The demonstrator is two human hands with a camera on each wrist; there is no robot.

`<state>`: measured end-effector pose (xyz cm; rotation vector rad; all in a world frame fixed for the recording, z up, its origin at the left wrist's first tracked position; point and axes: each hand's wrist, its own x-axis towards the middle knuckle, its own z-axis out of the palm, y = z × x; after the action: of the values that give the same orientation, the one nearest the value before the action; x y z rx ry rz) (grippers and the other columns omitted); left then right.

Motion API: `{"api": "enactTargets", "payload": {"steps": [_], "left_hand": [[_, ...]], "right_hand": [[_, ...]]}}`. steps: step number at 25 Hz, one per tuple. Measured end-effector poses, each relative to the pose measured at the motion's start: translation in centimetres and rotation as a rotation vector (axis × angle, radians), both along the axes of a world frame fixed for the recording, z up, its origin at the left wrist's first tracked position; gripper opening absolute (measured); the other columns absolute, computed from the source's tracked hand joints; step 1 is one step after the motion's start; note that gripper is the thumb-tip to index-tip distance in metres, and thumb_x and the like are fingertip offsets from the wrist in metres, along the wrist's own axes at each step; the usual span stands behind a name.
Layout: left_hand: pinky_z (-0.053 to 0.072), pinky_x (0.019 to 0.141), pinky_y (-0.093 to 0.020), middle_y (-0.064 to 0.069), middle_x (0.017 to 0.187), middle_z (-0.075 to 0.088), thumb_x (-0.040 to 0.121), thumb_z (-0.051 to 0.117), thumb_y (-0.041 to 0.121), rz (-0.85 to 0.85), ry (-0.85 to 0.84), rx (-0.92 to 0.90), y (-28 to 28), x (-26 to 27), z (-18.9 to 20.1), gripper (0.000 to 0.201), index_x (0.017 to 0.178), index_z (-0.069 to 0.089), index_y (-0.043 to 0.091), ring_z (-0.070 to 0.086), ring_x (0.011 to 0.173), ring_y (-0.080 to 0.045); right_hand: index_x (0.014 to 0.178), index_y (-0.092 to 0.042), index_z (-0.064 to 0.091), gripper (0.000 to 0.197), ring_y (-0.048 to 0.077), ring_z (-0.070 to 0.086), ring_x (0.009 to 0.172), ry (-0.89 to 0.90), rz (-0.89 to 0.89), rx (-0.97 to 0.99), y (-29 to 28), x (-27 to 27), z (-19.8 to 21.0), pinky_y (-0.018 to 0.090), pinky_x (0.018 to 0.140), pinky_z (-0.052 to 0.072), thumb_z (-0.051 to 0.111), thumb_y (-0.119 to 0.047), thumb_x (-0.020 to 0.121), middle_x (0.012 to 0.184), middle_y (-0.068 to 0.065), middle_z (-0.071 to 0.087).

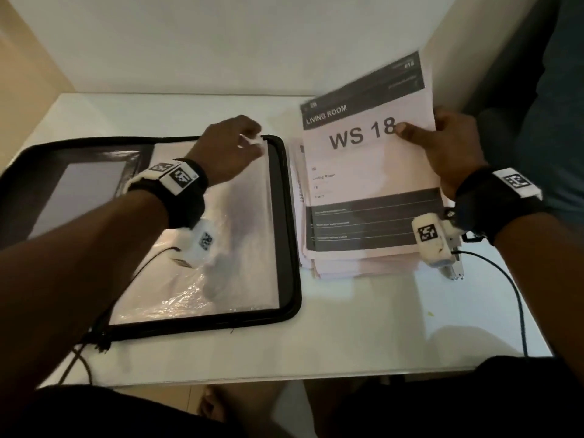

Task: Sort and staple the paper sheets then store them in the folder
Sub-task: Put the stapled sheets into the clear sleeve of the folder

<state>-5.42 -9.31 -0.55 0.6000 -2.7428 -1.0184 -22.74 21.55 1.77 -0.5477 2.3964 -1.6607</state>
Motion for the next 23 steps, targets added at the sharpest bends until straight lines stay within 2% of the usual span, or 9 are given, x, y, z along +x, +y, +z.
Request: {"api": "enactTargets", "payload": {"steps": [2,4,7,10,12,14,16,19,23], "left_hand": [[0.056,0.094,-0.031,0.001,0.132,0.064,0.089,0.079,0.027,-0.023,0.092,0.508,3.6,-0.8,0.7,0.066,0.144,0.042,0.019,0.067,0.115,-0.015],[0.061,0.090,-0.039,-0.007,0.129,0.068,0.084,0.080,0.009,-0.001,0.250,0.860,5.9,-1.7,1.0,0.068,0.141,0.044,0.009,0.070,0.113,-0.025],[0.062,0.087,-0.047,-0.022,0.122,0.069,0.083,0.070,-0.008,0.151,0.489,0.942,6.0,-2.2,2.8,0.054,0.133,0.051,-0.003,0.070,0.106,-0.040],[0.061,0.091,-0.051,-0.021,0.118,0.071,0.085,0.071,-0.005,0.221,0.590,0.856,4.0,-1.8,4.7,0.047,0.128,0.053,-0.002,0.071,0.104,-0.038],[0.062,0.087,-0.050,-0.011,0.117,0.074,0.095,0.069,0.018,0.233,0.553,0.822,1.6,-1.2,4.8,0.038,0.129,0.055,0.007,0.074,0.103,-0.028],[0.057,0.080,-0.042,-0.004,0.114,0.076,0.104,0.051,0.046,0.342,0.392,0.737,-1.5,0.4,4.3,0.039,0.126,0.059,0.016,0.073,0.098,-0.017],[0.051,0.080,-0.032,-0.010,0.122,0.073,0.106,0.045,0.042,0.309,0.069,0.317,-5.5,2.3,2.7,0.038,0.124,0.065,0.015,0.068,0.101,-0.020],[0.045,0.104,-0.038,-0.006,0.138,0.061,0.099,0.059,0.026,-0.045,-0.414,-0.366,-8.6,4.5,-0.4,0.037,0.135,0.062,0.022,0.058,0.123,-0.029],[0.049,0.101,-0.042,-0.002,0.126,0.066,0.095,0.062,0.020,-0.066,-0.227,-0.395,-8.4,5.2,-2.2,0.048,0.143,0.053,0.020,0.059,0.119,-0.029]], "right_hand": [[0.130,-0.012,0.063,0.042,0.018,0.072,0.107,-0.043,0.101,-0.203,-1.4,1.2,1.7,0.038,0.090,0.060,0.074,-0.024,0.091,0.122,-0.001,0.073],[0.133,-0.009,0.060,0.043,0.024,0.069,0.115,-0.072,0.181,-0.381,-2.8,2.0,3.4,0.041,0.096,0.058,0.072,-0.021,0.093,0.127,0.004,0.071],[0.131,-0.014,0.061,0.036,0.030,0.065,0.121,-0.221,0.330,-0.453,-3.8,2.9,4.4,0.045,0.101,0.054,0.067,-0.014,0.095,0.132,0.010,0.068],[0.115,-0.018,0.066,0.031,0.021,0.072,0.107,-0.198,0.320,-0.287,-5.4,4.0,3.5,0.041,0.096,0.058,0.070,-0.003,0.088,0.113,0.002,0.074],[0.112,-0.015,0.067,0.029,0.016,0.074,0.097,-0.142,0.248,-0.229,-7.3,4.1,2.8,0.033,0.085,0.061,0.075,-0.006,0.085,0.106,0.001,0.074],[0.110,-0.010,0.069,0.029,0.019,0.074,0.094,-0.129,0.161,-0.227,-9.2,3.8,2.5,0.034,0.082,0.062,0.078,-0.008,0.083,0.107,0.006,0.075],[0.099,-0.010,0.068,0.021,0.017,0.075,0.087,-0.140,0.048,-0.300,-11.0,3.2,2.5,0.037,0.085,0.062,0.078,-0.004,0.082,0.101,0.005,0.075],[0.090,-0.016,0.056,0.028,0.012,0.072,0.080,-0.181,-0.101,-0.440,-14.1,2.6,2.9,0.039,0.087,0.061,0.078,-0.001,0.081,0.095,0.002,0.071],[0.094,-0.017,0.049,0.038,0.024,0.070,0.097,-0.200,-0.153,-0.473,-18.8,1.7,3.2,0.046,0.090,0.060,0.082,-0.008,0.077,0.105,0.008,0.068]]}}
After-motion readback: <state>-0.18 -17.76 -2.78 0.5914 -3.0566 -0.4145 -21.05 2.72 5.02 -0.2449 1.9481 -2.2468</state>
